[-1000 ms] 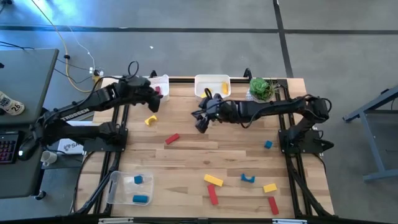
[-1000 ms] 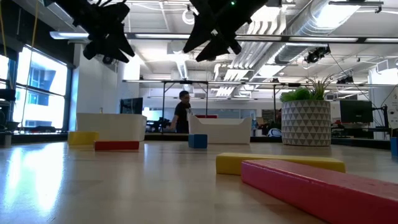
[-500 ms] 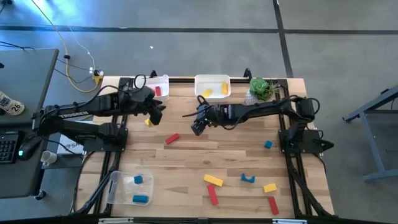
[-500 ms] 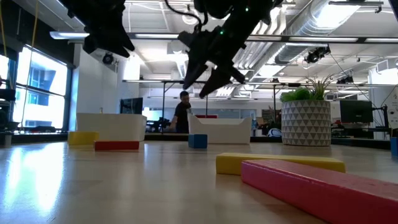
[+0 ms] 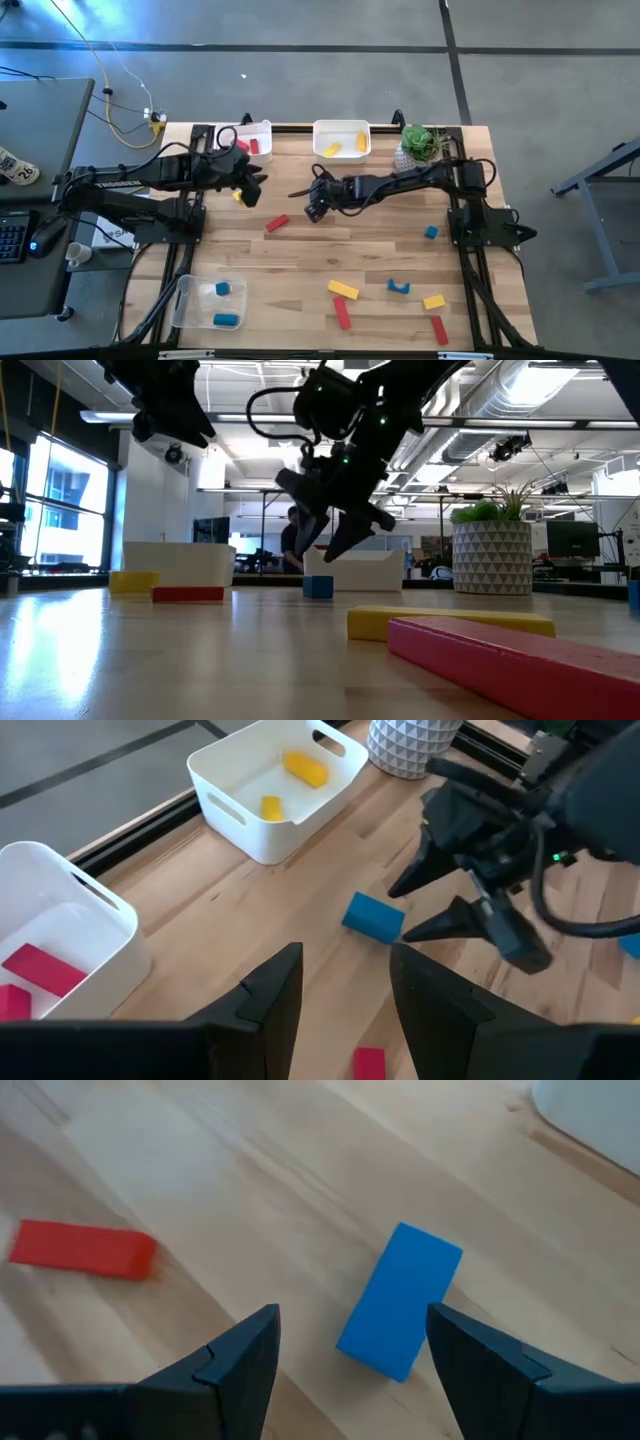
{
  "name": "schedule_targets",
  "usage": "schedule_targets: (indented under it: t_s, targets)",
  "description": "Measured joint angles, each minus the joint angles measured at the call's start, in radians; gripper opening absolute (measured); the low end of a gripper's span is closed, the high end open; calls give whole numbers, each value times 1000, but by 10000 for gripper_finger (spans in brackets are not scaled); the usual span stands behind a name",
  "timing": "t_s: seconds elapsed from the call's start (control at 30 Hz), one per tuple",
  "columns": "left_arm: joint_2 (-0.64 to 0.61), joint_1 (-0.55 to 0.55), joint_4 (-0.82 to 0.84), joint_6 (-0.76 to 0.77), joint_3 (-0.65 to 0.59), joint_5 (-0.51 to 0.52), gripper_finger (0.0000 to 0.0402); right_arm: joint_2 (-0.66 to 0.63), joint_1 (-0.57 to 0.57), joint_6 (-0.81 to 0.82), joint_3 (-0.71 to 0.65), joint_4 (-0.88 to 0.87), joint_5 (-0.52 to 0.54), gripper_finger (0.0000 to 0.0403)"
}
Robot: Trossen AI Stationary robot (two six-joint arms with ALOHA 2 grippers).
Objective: Sort & place blocks by color
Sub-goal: Put the blue block into the transparent bin
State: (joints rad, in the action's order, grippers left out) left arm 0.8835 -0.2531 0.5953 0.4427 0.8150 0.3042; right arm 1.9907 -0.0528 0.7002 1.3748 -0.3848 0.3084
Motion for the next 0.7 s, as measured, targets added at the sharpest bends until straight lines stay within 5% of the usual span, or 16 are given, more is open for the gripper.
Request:
schedule_targets:
  t_s: [0.5, 0.7]
  targets:
    - [0, 2, 0, 3, 0, 0, 140, 94, -16, 26, -1, -3, -31, 237]
    - [0, 2, 0, 3, 0, 0, 140, 103, -20, 4, -1, -18, -31, 180]
